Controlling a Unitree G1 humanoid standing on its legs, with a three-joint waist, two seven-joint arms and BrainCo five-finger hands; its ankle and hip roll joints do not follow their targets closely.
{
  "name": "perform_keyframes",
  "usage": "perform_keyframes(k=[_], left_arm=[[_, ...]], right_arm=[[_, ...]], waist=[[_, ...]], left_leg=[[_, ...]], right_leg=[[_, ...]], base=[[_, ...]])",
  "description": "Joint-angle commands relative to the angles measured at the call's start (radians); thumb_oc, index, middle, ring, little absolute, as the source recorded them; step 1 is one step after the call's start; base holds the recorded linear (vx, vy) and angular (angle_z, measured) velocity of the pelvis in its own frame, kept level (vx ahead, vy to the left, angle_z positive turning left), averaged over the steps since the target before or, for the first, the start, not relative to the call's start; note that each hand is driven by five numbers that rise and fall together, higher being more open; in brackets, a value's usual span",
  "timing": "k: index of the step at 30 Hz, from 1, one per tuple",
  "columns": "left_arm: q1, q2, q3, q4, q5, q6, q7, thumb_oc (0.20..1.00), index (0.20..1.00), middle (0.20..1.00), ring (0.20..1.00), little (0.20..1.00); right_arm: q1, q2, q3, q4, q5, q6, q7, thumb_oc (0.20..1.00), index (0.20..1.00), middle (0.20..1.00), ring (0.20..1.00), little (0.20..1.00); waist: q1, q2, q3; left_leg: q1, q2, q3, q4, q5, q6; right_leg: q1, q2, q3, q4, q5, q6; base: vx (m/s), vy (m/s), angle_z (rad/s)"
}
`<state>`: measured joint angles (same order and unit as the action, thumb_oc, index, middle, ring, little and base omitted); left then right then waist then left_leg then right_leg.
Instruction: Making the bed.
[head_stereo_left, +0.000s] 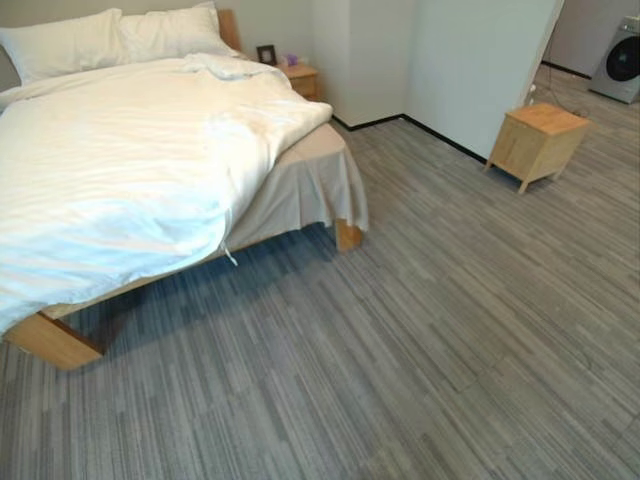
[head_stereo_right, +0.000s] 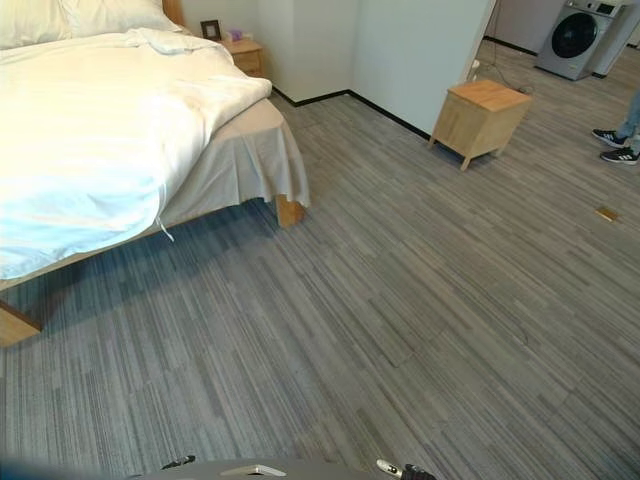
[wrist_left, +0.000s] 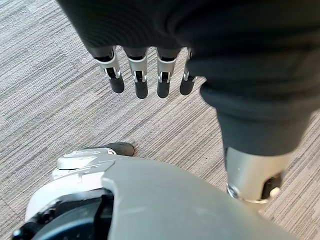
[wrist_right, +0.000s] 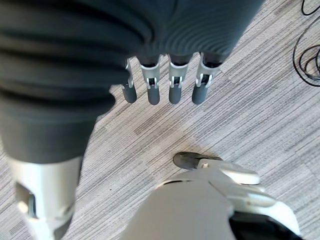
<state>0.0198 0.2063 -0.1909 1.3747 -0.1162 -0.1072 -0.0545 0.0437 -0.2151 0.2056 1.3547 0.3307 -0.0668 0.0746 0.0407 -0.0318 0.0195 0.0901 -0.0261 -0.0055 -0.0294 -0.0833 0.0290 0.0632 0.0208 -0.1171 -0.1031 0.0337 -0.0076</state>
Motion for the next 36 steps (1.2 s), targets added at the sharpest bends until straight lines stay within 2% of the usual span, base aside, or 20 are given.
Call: perform_keyframes(k=[1,29,32,33,36], left_arm=[[-0.077,-0.041,-0.003,0.053,0.003,-0.023,-0.010,1.000,1.000,1.000,1.000,1.000],[-0.075,-0.042,0.010,0.086,-0.003,-0.011,-0.016,1.000,1.000,1.000,1.000,1.000],[-0.086,-0.032,0.025,0.132,0.023,0.015,-0.003,1.000,1.000,1.000,1.000,1.000],[-0.132,-0.011,0.042,0.114,-0.013,0.021,0.000,1.000,1.000,1.000,1.000,1.000],[-0.222,0.028,0.016,0.013,-0.075,0.002,0.021,1.000,1.000,1.000,1.000,1.000]], right_arm=[[-0.039,0.004,0.018,0.060,0.010,-0.008,0.003,1.000,1.000,1.000,1.000,1.000],[-0.039,-0.001,0.024,0.063,-0.027,-0.008,0.003,1.000,1.000,1.000,1.000,1.000],[-0.047,-0.019,0.024,0.060,-0.046,-0.006,-0.003,1.000,1.000,1.000,1.000,1.000],[-0.094,-0.054,-0.007,0.043,-0.025,0.000,-0.019,1.000,1.000,1.000,1.000,1.000],[-0.178,-0.114,-0.057,0.002,0.055,-0.003,-0.047,1.000,1.000,1.000,1.000,1.000]], waist=[[0.013,-0.039,-0.018],[0.008,-0.037,-0.022],[0.004,-0.036,-0.028],[-0.011,-0.030,-0.037],[-0.021,-0.021,-0.039]], left_leg=[[-0.019,-0.017,-0.081,-0.058,0.108,-0.045],[-0.014,-0.018,-0.072,-0.058,0.106,-0.046],[-0.012,-0.016,-0.066,-0.058,0.104,-0.047],[-0.006,-0.012,-0.049,-0.058,0.100,-0.049],[-0.004,-0.011,-0.039,-0.058,0.098,-0.051]], right_leg=[[0.007,-0.090,0.025,0.016,0.044,0.116],[0.012,-0.089,0.027,0.016,0.043,0.117],[0.013,-0.087,0.031,0.016,0.043,0.117],[0.012,-0.085,0.044,0.016,0.044,0.119],[0.009,-0.084,0.056,0.016,0.050,0.122]], base=[[0.00,0.000,0.00],[0.00,0.000,0.00],[0.01,0.007,-0.02],[0.01,0.025,-0.22],[-0.01,0.023,-0.22]])
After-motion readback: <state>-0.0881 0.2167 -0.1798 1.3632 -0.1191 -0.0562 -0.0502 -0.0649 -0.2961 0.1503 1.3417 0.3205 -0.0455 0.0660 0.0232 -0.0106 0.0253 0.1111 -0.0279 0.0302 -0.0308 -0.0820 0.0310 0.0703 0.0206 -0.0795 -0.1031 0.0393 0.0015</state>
